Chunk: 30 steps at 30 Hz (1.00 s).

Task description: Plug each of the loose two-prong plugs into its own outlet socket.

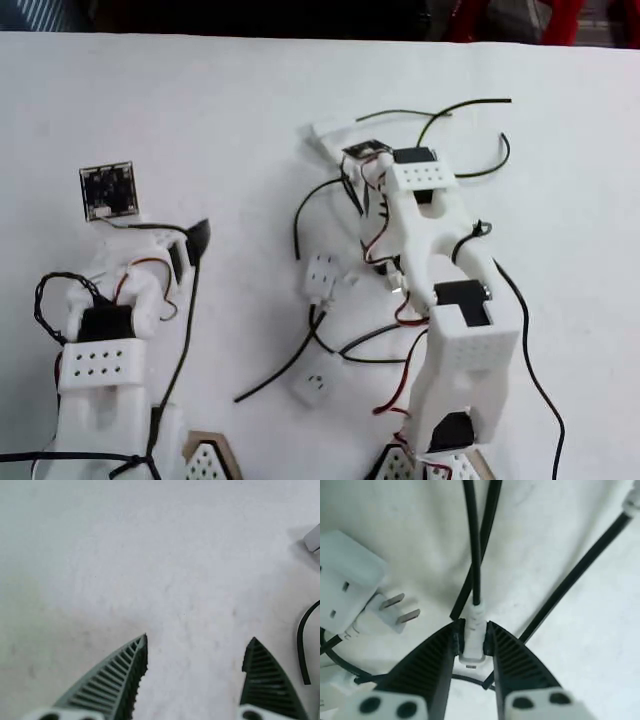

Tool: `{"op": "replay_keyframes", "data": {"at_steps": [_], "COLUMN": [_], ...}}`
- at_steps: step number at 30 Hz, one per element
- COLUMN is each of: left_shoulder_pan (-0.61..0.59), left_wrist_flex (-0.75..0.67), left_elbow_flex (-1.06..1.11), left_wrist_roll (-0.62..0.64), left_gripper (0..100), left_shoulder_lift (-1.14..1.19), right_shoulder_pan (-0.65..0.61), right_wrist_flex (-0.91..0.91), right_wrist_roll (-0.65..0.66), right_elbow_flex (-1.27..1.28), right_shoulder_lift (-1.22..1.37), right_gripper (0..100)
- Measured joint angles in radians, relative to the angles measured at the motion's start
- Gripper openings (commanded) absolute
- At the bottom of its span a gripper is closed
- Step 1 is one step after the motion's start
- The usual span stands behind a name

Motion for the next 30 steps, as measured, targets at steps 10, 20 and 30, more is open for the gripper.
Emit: {"op": "replay_keyframes", "data": {"at_steps": [10, 20, 30], "left_shoulder_pan": [0.003, 0.152, 0.316], "left_wrist_flex": [0.0, 0.0, 0.0], "left_elbow_flex": [0.0, -0.025, -0.144], "left_wrist_roll": [0.0, -0.072, -0.091], "left_gripper": [30, 30, 30], "left_shoulder_lift": [0.0, -0.003, -0.003], "right_shoulder_pan": [-0.043, -0.204, -0.399], "right_wrist_flex": [0.204, 0.077, -0.245], "right_wrist_roll": [-0.012, -0.092, -0.158], "right_elbow_flex": [0.0, 0.256, 0.678], "right_shoulder_lift": [-0.377, -0.787, -1.192], "right_gripper": [1.7, 1.8, 1.8]}}
